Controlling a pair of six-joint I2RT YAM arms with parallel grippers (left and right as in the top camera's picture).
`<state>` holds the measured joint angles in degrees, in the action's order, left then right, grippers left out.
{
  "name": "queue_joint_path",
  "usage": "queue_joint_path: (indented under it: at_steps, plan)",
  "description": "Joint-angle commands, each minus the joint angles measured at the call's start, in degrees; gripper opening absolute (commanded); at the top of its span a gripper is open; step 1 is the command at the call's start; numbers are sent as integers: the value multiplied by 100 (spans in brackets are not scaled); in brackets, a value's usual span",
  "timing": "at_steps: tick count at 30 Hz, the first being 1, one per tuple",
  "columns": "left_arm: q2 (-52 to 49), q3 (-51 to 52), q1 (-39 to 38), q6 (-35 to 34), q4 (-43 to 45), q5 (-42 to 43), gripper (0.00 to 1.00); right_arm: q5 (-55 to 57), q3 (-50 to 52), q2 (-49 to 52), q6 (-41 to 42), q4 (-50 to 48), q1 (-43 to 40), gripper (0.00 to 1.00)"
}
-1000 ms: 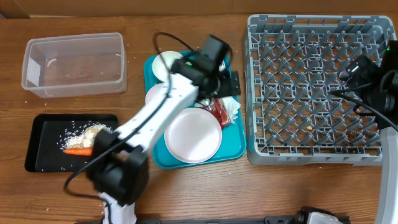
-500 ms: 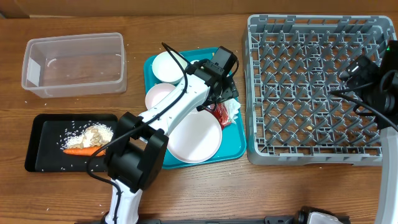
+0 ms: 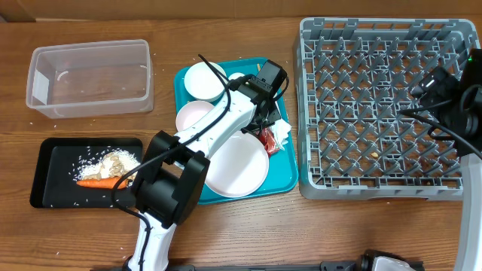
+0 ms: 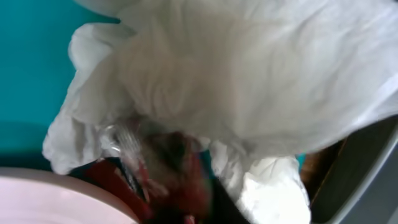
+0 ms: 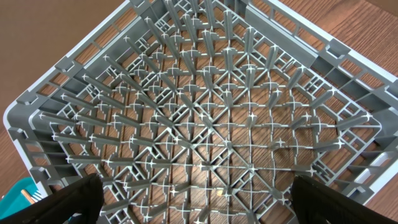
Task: Sort waste into correct bins and load items into the dishwasher rack
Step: 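Lower the left gripper and grasp the red wrapper, then carry the red wrapper left and drop it into the clear bin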
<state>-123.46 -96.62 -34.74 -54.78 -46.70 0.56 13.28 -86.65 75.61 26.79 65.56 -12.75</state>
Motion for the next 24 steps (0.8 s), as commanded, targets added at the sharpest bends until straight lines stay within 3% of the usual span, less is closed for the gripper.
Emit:
queue_joint_path:
  at_steps: [1,11,19,24]
  plan:
    - [177,-122,31,256,-179,-105,4,-11,-31,2,7,-31,-13,100]
    - [997,-267,103,592,-1147,-50,4,-9,-31,2,7,-31,-13,100]
    - [2352,-267,1117,1580,-1530,24,4,-11,-31,2,7,-31,-13,100]
    - [2465,-264,2273,1709,-1279,-1298,4,-11,-31,2,7,-31,-13,100]
